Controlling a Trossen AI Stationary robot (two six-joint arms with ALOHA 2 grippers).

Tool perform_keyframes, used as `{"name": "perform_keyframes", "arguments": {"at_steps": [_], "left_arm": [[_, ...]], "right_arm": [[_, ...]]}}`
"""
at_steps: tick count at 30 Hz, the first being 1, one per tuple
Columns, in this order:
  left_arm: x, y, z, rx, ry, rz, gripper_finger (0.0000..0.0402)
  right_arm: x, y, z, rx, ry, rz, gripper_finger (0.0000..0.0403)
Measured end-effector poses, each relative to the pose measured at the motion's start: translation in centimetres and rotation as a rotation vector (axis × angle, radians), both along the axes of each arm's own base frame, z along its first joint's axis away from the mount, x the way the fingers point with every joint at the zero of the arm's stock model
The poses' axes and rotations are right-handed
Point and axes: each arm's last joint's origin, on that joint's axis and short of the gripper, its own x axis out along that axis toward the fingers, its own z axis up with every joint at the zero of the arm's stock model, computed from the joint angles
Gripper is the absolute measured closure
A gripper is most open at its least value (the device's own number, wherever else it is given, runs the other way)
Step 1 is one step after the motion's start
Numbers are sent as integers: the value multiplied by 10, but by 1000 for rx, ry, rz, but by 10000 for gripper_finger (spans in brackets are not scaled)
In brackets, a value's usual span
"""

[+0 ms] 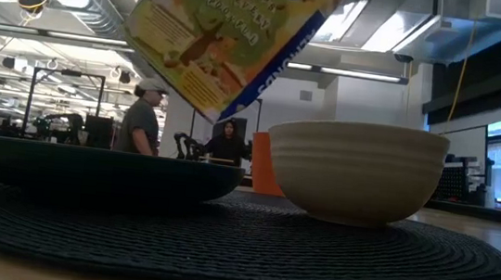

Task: Arrange a breakfast setting
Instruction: Pour the cereal from the blue cereal box into the white bowl

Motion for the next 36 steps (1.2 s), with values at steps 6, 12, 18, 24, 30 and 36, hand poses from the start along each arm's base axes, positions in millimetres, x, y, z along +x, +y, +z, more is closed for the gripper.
{"name": "perform_keyframes", "arguments": {"at_steps": [6,12,18,24,30,36], "left_arm": [[1,-9,0,8,-3,-15,401],[2,-15,0,6,0,-27,401],[2,-17,0,-45,-13,36,383],[-6,-16,1,-116,-7,97,327],[-31,-18,7,-166,8,139,254],[-74,-22,17,-219,-15,229,178]], "right_arm": [[16,-1,-18,70,89,-4,149],[24,-2,-28,106,124,12,310],[26,-1,-29,116,129,53,398],[27,-1,-27,131,100,49,402],[24,-1,-19,132,53,34,402],[10,-4,-2,138,-30,18,403]]}}
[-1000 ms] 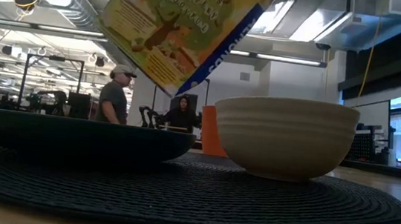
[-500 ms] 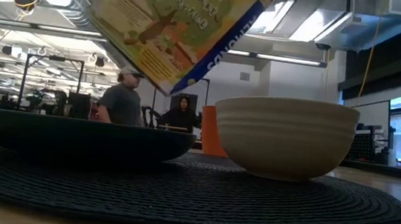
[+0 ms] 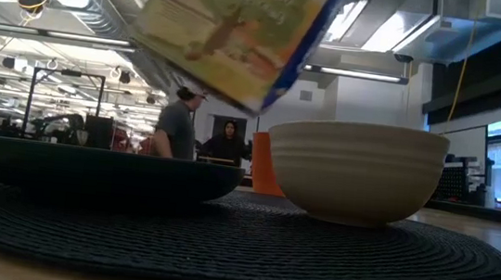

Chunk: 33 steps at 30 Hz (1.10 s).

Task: Arrange a breakfast setting
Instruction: Pour the cereal from the blue cereal box into the white bowl

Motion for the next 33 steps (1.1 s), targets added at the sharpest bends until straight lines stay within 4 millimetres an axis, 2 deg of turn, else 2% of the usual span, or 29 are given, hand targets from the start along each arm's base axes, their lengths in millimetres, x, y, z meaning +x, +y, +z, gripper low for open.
{"name": "perform_keyframes", "arguments": {"at_steps": [3,5,14,17,21,23,25,27,32,33], "left_arm": [[-13,-1,2,-21,-37,46,143],[-13,-1,-3,-38,-43,54,123],[27,-5,-54,-15,-40,1,54],[34,-5,-65,-9,-43,0,43],[44,-4,-68,23,-47,-23,44],[50,-4,-72,21,-35,-32,63],[58,-4,-76,22,-23,-64,98],[65,-4,-80,18,-9,-88,149],[70,-4,-85,29,28,-109,312],[70,-4,-85,31,29,-111,320]], "right_arm": [[-9,-5,10,-3,-51,-18,403],[-12,-4,14,-1,-75,-14,403],[-14,-3,20,11,-122,-11,403],[-14,-3,21,20,-129,-4,403],[-14,-3,21,28,-128,4,403],[-14,-2,21,35,-129,11,403],[-14,-2,21,36,-130,11,403],[-14,-2,22,35,-136,12,403],[-14,-2,23,35,-142,19,403],[-15,-2,23,34,-142,19,403]]}}
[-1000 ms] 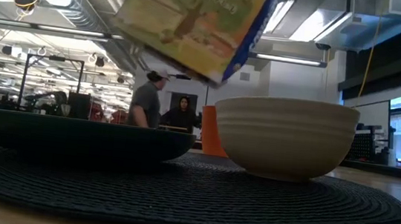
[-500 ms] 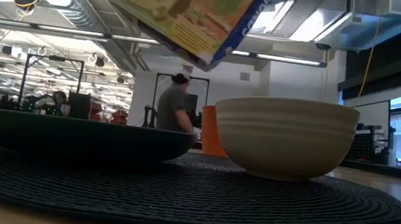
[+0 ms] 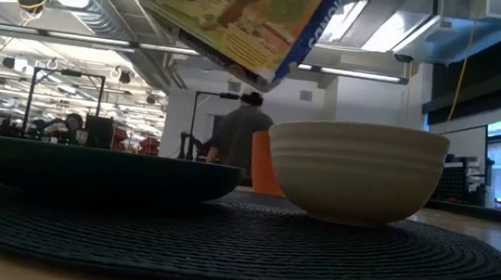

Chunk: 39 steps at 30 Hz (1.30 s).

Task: Arrange a breakfast setting
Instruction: Pour the cereal from the blue cereal box into the white bowl

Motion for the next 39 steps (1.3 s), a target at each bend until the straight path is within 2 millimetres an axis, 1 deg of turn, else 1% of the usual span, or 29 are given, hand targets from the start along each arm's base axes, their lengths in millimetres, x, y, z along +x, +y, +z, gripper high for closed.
{"name": "perform_keyframes", "arguments": {"at_steps": [4,6,8,11,14,16,18,21,23,25,28,30,34,39], "left_arm": [[-9,0,4,6,1,-34,320],[-17,0,6,29,18,-55,320],[-25,-1,7,49,43,-74,320],[-40,-3,4,70,130,-131,320],[-48,-9,-1,103,222,-210,320],[-53,-14,-3,136,294,-238,320],[-54,-20,1,176,341,-254,320],[-54,-28,8,277,433,-246,320],[-51,-33,15,337,483,-221,320],[-44,-38,24,389,493,-204,320],[-33,-46,28,459,570,-229,320],[-22,-49,30,468,571,-244,320],[-7,-53,28,491,610,-248,320],[8,-63,20,616,711,-286,320]], "right_arm": [[0,0,0,3,4,1,394],[-4,1,2,4,2,3,378],[-13,2,7,1,-8,-14,354],[-36,3,18,-2,-6,-109,310],[-68,3,26,-6,22,-245,267],[-88,5,30,27,42,-315,245],[-107,6,33,58,58,-355,230],[-127,9,32,91,102,-378,220],[-136,10,29,125,143,-385,220],[-142,11,26,155,182,-383,223],[-147,13,18,199,270,-363,225],[-147,14,14,219,320,-337,225],[-149,15,9,224,373,-321,225],[-149,15,8,212,383,-319,225]]}}
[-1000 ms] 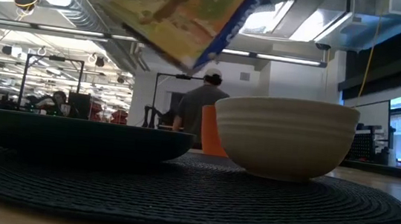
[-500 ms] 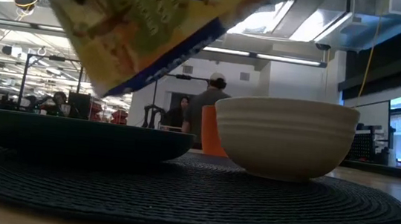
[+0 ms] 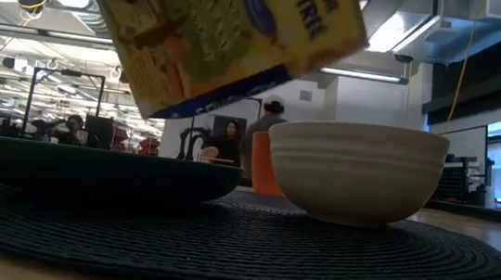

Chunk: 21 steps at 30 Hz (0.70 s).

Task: Arrange a breakfast setting
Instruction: Pour the cereal from the blue cereal box into the white bowl

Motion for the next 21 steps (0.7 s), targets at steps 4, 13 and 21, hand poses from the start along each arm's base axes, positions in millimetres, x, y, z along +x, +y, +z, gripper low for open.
{"name": "perform_keyframes", "arguments": {"at_steps": [4,13,21], "left_arm": [[12,-8,-5,70,29,-33,320],[16,-17,-5,322,51,-131,320],[15,-21,-3,449,101,-220,320]], "right_arm": [[-1,0,-1,-10,14,15,226],[-2,1,-5,-5,54,15,226],[-2,1,-5,-10,58,18,226]]}}
